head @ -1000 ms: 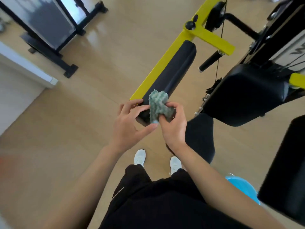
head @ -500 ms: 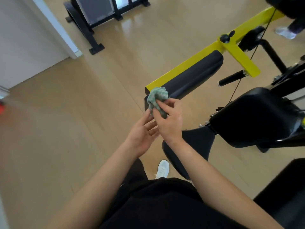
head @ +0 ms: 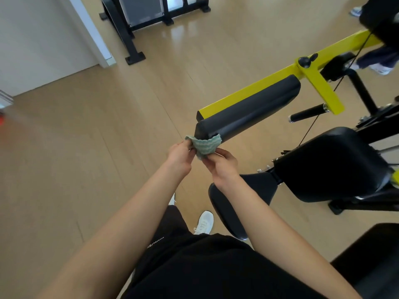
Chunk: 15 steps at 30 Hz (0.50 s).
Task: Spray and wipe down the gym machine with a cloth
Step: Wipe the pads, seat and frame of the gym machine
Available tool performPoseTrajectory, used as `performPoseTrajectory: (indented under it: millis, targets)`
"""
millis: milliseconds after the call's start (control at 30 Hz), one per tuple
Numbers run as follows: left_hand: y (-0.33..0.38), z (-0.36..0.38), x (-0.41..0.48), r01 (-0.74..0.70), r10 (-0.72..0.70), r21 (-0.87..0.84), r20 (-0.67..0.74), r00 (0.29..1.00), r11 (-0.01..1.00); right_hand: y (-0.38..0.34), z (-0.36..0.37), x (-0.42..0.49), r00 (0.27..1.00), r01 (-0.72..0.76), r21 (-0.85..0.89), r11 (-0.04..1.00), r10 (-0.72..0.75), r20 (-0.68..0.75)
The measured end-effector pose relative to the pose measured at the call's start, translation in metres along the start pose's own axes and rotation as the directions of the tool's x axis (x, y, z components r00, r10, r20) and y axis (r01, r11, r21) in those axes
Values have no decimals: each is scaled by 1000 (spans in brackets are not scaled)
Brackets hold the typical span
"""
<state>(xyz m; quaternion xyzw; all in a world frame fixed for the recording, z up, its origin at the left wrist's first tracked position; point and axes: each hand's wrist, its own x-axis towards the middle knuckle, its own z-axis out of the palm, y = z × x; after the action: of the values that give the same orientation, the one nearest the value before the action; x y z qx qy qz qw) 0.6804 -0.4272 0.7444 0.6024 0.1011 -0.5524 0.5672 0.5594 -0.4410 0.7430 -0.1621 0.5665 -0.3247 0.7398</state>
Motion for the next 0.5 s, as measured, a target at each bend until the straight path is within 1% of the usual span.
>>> performPoseTrajectory:
  millis: [67, 100, 233, 300, 367, 433, 500]
  targets:
    - [4, 3, -6, -66, 66, 33, 3, 998, 997, -4, 2, -4, 1000, 19, 50, 999, -20, 21]
    - [5, 4, -12, -100, 100, 23, 9, 995, 995, -8, 2, -6, 998, 41, 70, 997, -44, 39]
    - [11, 7, -44, -199, 207, -117, 69, 976, 973, -26, 4, -21, 989, 82, 144, 986, -99, 114]
    - [10, 10, -54, -287, 300, -115, 118, 947, 951, -34, 5, -30, 979, 93, 176, 980, -121, 161]
    - [5, 14, -57, -365, 367, -41, 123, 922, 930, -36, 10, -34, 977, 150, 142, 978, -169, 131]
    - [3, 17, -53, -392, 389, 44, 64, 919, 919, -33, 15, -31, 964, 264, 19, 964, -265, 34]
    - [1, 16, -45, -403, 402, 70, 18, 915, 913, -26, 16, -24, 928, 371, -112, 922, -373, 2]
